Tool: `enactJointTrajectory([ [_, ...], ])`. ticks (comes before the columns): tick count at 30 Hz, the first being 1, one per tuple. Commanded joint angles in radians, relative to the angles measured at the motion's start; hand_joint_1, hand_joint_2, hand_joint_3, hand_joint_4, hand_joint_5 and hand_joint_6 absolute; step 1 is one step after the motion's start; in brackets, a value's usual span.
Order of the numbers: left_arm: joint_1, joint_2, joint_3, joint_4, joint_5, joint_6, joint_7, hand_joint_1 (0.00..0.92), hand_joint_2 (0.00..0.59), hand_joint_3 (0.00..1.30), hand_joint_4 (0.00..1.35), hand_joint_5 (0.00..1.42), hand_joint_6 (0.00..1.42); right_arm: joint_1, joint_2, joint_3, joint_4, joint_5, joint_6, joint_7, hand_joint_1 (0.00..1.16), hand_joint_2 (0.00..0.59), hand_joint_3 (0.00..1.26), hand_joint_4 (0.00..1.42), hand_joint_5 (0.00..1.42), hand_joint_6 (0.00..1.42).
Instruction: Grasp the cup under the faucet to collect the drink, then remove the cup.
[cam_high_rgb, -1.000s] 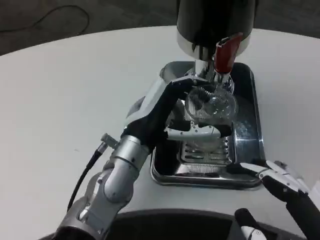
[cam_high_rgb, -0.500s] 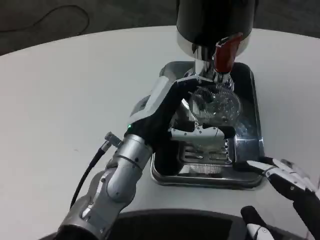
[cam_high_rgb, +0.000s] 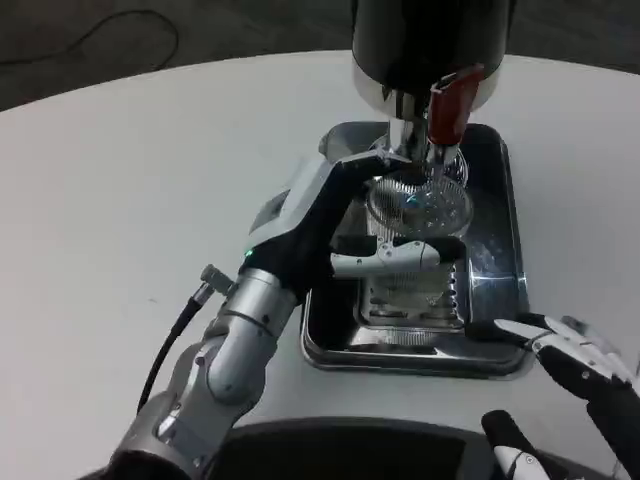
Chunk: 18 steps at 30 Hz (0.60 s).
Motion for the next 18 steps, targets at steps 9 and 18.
enactJointTrajectory([
  [9,0.018,0.008,0.009,0.011,-0.052,-0.055,-0.058,0.441,0.034,0.40,0.10,0.31,0.28,0.025,0.008,-0.006,0.004,0.009,-0.031,-0.023,0.57,0.477,0.28,0.22,0.11,0.01],
  [18,0.018,0.007,0.015,0.008,-0.054,-0.061,-0.062,0.441,0.032,0.21,0.05,0.26,0.22,0.029,0.009,-0.007,0.006,0.015,-0.035,-0.028,0.57,0.477,0.28,0.22,0.11,0.01],
])
